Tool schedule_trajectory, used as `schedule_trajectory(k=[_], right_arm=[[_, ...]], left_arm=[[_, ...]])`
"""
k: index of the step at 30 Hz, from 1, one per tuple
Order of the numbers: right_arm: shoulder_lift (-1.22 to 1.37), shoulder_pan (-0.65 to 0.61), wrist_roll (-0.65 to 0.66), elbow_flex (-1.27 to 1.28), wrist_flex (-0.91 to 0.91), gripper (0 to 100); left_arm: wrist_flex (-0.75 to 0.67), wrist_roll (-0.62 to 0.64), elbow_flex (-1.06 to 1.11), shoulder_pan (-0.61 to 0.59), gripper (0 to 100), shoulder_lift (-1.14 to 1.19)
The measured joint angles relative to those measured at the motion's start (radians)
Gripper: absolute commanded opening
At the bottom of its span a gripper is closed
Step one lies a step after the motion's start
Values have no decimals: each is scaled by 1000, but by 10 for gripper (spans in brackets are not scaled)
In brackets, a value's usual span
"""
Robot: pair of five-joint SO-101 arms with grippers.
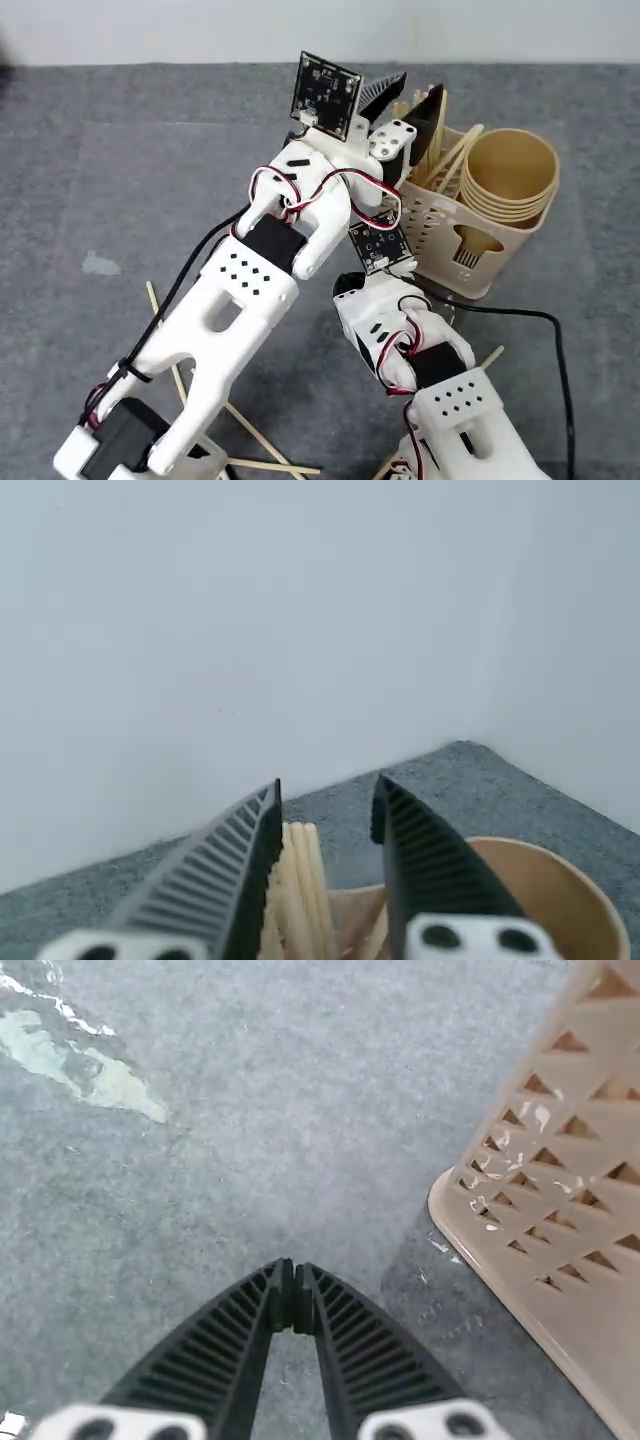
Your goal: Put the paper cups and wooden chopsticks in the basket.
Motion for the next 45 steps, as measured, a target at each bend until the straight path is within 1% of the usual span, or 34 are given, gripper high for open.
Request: schedule_trajectory(k=[3, 5, 9, 11, 12, 14, 17, 19, 25, 28, 32, 39, 41, 43, 45], right_arm=[[0, 0, 0, 0, 0, 8], [0, 0, 0, 0, 0, 8], [0, 0, 0, 0, 0, 8], [0, 0, 0, 0, 0, 8], [0, 0, 0, 0, 0, 8], [0, 0, 0, 0, 0, 8], [0, 0, 0, 0, 0, 8], [0, 0, 0, 0, 0, 8], [0, 0, -31, 0, 0, 8], [0, 0, -34, 0, 0, 8], [0, 0, -34, 0, 0, 8], [0, 0, -34, 0, 0, 8], [0, 0, -34, 0, 0, 8], [0, 0, -34, 0, 0, 8], [0, 0, -34, 0, 0, 8]], left_arm=[[11, 2, 2, -14, 122, -46], [52, 2, 2, -17, 91, -106], [203, 2, 2, -52, 10, -229], [302, 2, 2, -87, 15, -281], [356, 11, 2, -110, 15, -305], [465, 69, 2, -166, 15, -348], [634, 158, 2, -267, 15, -400], [736, 189, 2, -341, 15, -422], [1059, 209, 3, -539, 15, -433], [1185, 209, 69, -623, 15, -437], [1218, 175, 249, -689, 15, -437], [1221, 117, 506, -724, 28, -437], [1204, 97, 572, -718, 73, -437], [1175, 100, 638, -723, 133, -437], [1146, 98, 695, -721, 171, -437]])
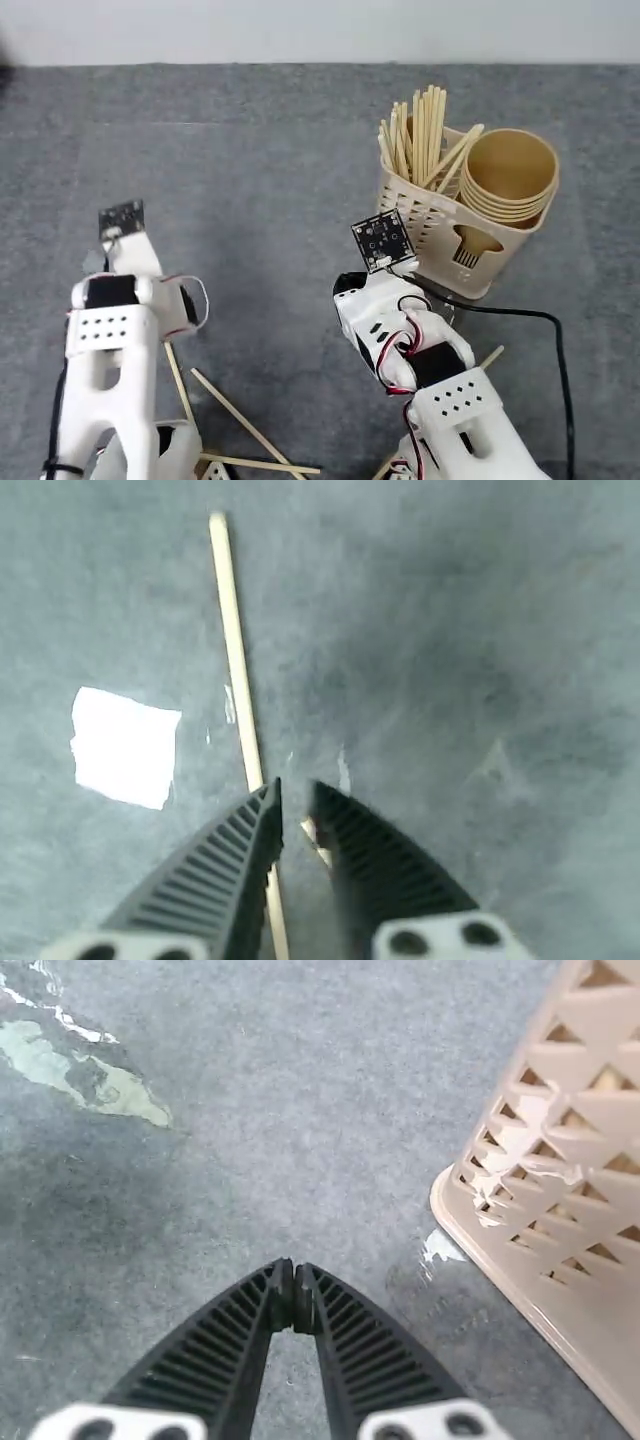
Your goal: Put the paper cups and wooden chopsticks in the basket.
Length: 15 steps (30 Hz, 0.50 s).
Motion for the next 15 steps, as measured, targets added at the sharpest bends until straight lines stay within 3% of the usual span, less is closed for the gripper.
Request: schedule_trajectory(k=[15], right_arm=[[-2, 0, 0, 0, 0, 8]], left_arm=[[-32, -18, 54, 18, 177, 0]])
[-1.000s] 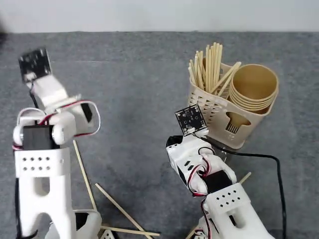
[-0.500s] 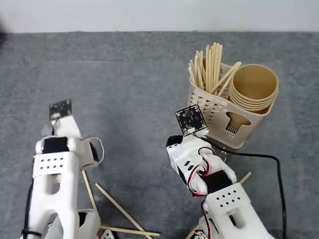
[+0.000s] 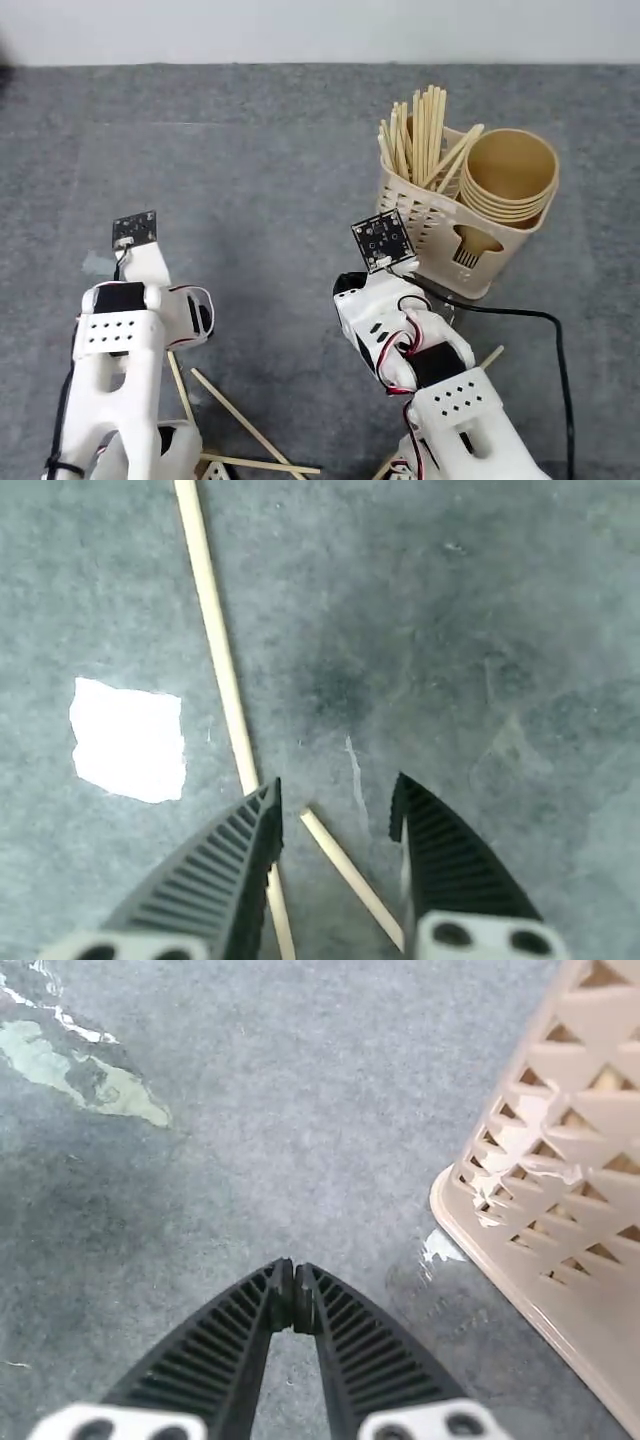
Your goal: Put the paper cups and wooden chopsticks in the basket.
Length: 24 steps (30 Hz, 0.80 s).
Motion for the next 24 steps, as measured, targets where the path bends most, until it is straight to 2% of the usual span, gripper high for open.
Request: schedule_trajectory(k=[3, 7, 12, 19, 24], right_arm=[[-5, 0, 0, -31, 72, 8], [-5, -43, 0, -183, 267, 9], [-5, -230, 0, -279, 453, 9], [-5, -500, 0, -279, 491, 13], [109, -629, -63, -281, 491, 165]], left_arm=[[0, -5, -34, -54, 177, 0], [0, -6, -140, -186, 177, 0], [0, -60, -250, -368, 178, 0], [0, -104, -311, -557, 178, 0], [0, -106, -311, -611, 178, 0]])
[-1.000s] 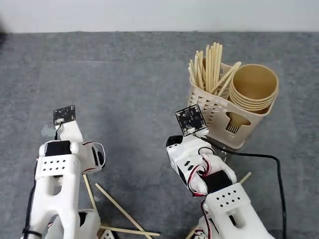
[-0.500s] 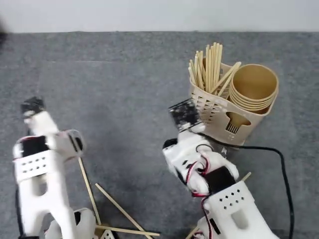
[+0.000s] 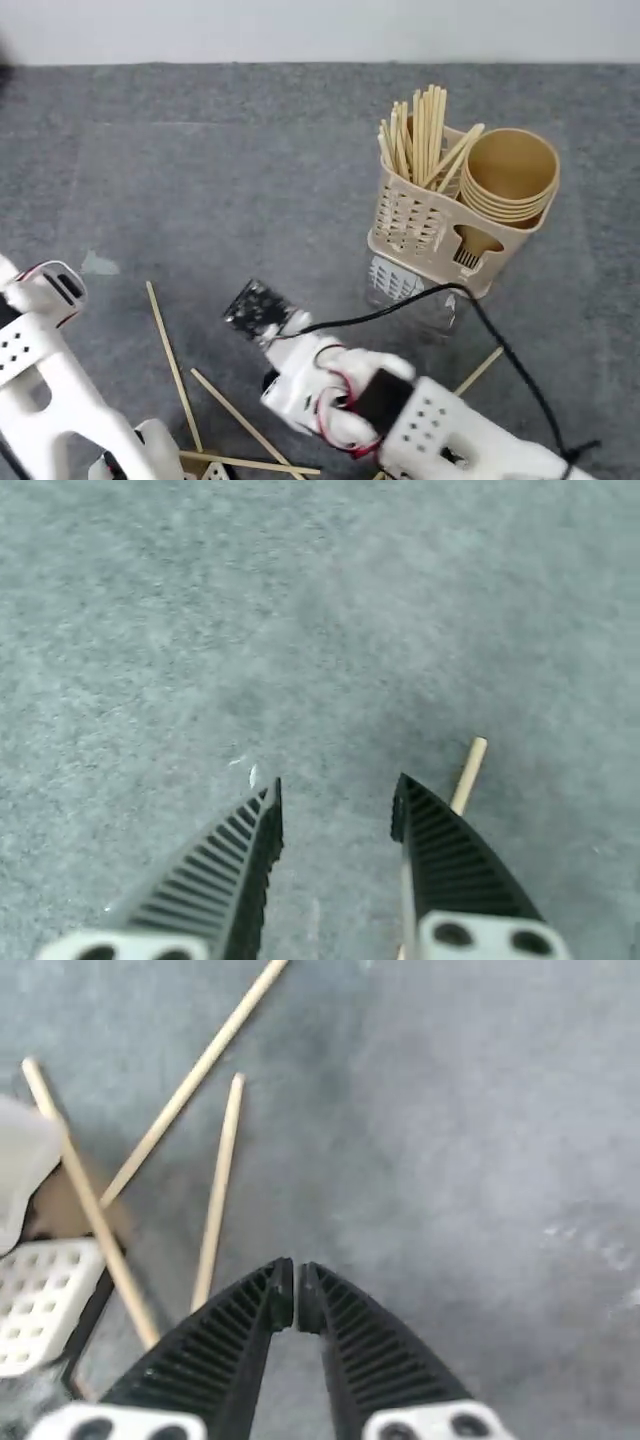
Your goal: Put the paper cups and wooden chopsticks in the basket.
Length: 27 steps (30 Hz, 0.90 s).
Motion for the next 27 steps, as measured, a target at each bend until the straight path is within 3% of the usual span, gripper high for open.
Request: schedule_trajectory(k=[8, 15, 24, 27], right_arm=[[400, -129, -92, -143, 0, 205], [582, -219, -155, -255, 0, 204], [776, -236, -161, -265, -144, 203], [779, -236, -161, -265, -157, 139]], left_arm=[[0, 0, 0, -6, 178, 0], [0, -2, 0, -9, 178, 0], [0, 0, 0, -43, 178, 0], [0, -3, 0, -40, 178, 0]])
